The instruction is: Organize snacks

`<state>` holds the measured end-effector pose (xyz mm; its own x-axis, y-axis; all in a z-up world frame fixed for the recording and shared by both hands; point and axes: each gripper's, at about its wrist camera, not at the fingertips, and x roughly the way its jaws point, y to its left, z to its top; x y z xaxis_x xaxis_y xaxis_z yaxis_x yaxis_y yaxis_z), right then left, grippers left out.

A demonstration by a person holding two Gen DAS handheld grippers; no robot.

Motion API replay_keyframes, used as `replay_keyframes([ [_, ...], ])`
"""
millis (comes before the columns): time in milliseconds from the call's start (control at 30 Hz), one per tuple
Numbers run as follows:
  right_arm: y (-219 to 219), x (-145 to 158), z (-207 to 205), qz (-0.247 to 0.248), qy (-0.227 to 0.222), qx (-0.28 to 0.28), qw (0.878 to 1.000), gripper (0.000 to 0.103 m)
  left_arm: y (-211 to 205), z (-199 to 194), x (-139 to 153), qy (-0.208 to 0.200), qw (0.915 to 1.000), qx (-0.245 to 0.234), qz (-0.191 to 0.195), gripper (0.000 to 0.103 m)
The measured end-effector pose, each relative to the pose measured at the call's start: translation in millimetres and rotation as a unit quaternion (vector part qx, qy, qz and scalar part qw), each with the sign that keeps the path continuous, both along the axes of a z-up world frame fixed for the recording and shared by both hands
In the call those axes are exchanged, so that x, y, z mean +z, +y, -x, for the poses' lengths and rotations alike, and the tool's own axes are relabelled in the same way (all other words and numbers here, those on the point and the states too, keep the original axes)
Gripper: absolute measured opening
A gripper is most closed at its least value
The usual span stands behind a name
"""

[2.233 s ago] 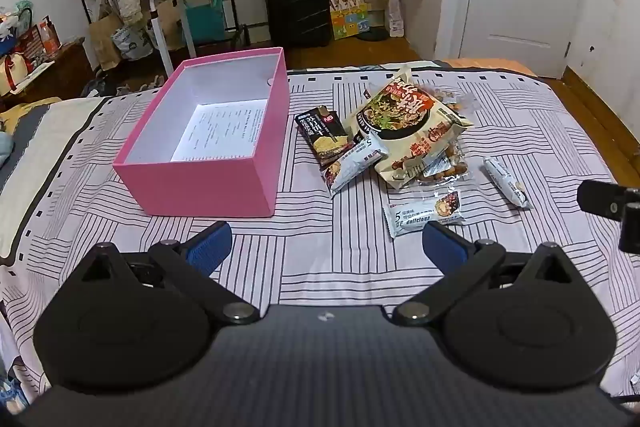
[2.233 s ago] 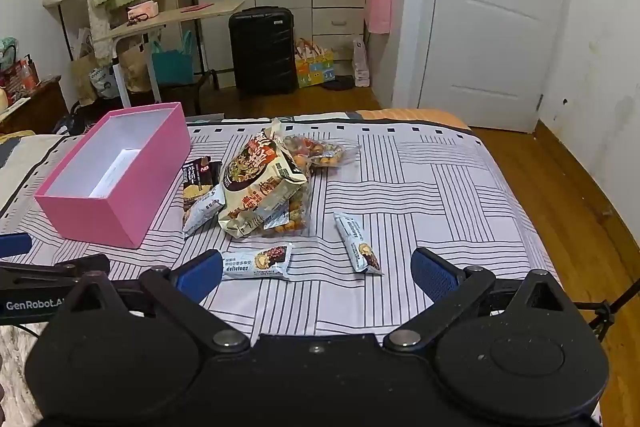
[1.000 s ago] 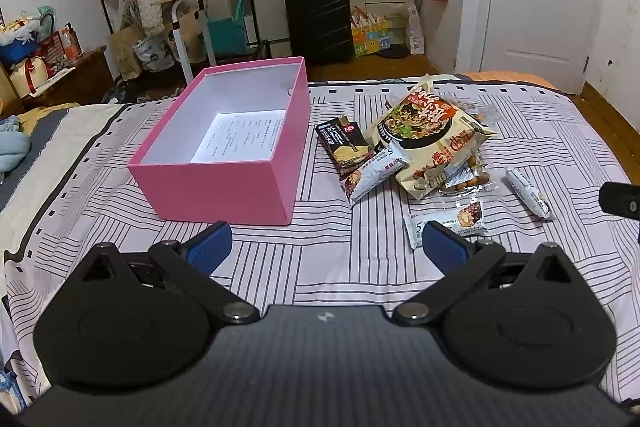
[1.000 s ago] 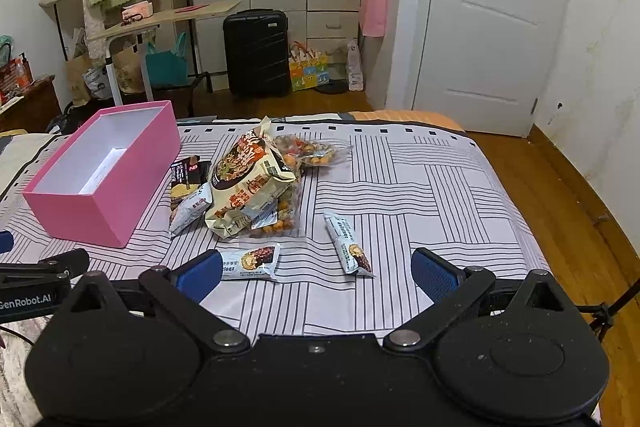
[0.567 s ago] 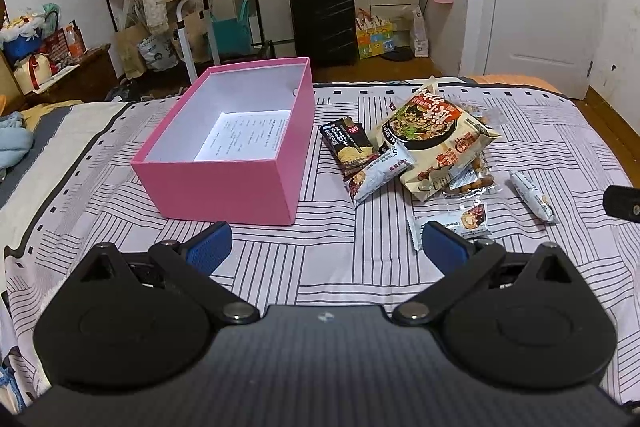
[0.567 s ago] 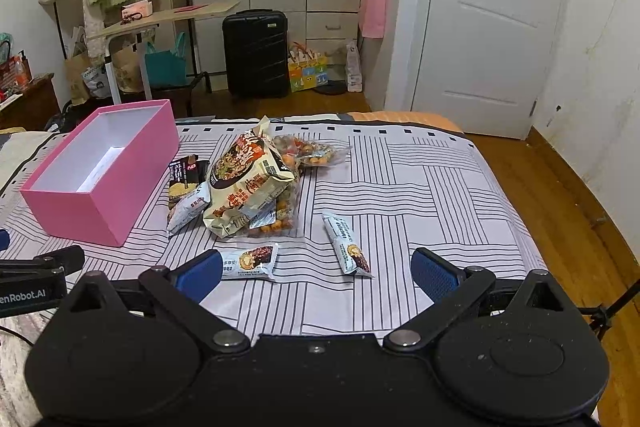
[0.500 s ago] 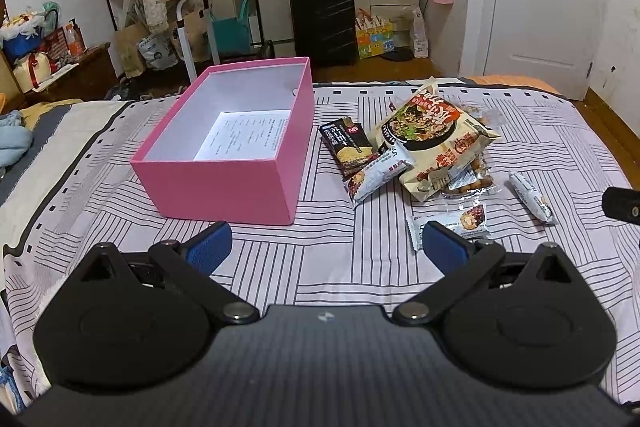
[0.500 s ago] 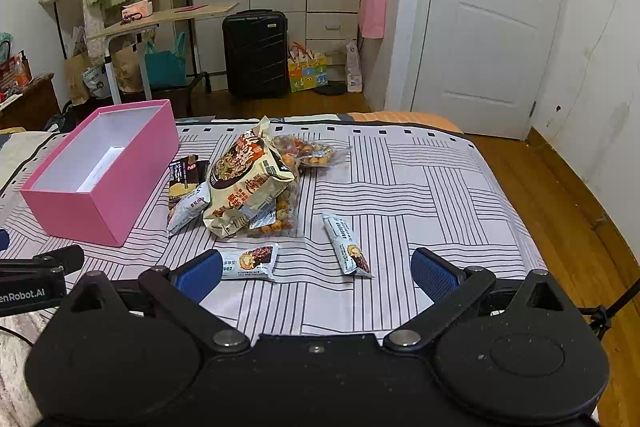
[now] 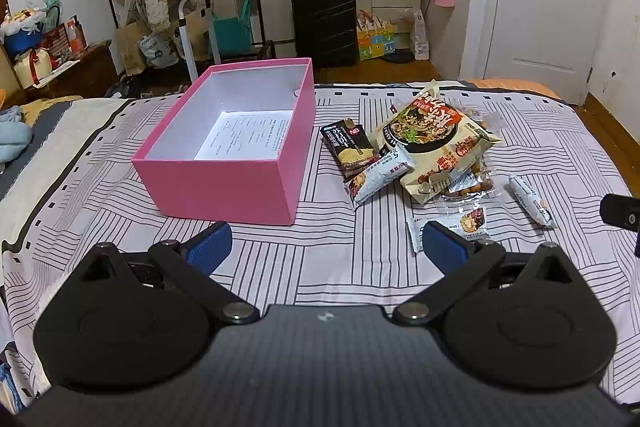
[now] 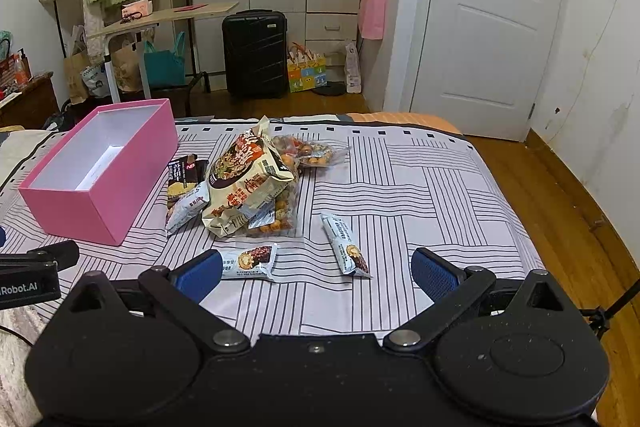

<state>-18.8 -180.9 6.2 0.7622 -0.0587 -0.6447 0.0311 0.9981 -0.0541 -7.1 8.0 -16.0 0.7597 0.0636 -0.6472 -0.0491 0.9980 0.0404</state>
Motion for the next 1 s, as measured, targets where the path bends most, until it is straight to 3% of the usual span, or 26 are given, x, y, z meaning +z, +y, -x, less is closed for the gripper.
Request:
replay_keyframes([
  [500, -3, -5, 3, -0.007, -0.007, 0.008, 1.0, 0.102, 0, -1, -1, 0.004, 1.0, 0.001, -0.002, 0.103],
  [700, -16, -4, 4, -0.021, -0.074, 0.03, 0.997, 0.102, -5, -9, -5, 0.016, 0.9998, -0.01, 0.0, 0.103],
  [867, -40, -17, -26, -0.01, -0.085, 0.039, 0.996, 0.101, -17, -33, -12, 0.022, 0.995, -0.098, 0.0, 0.103],
  [1000, -71, -46, -57, -0.08, -0.038, 0.046, 0.995, 0.09, -33, -60, -24, 0.046, 0.9814, -0.186, -0.001, 0.1],
])
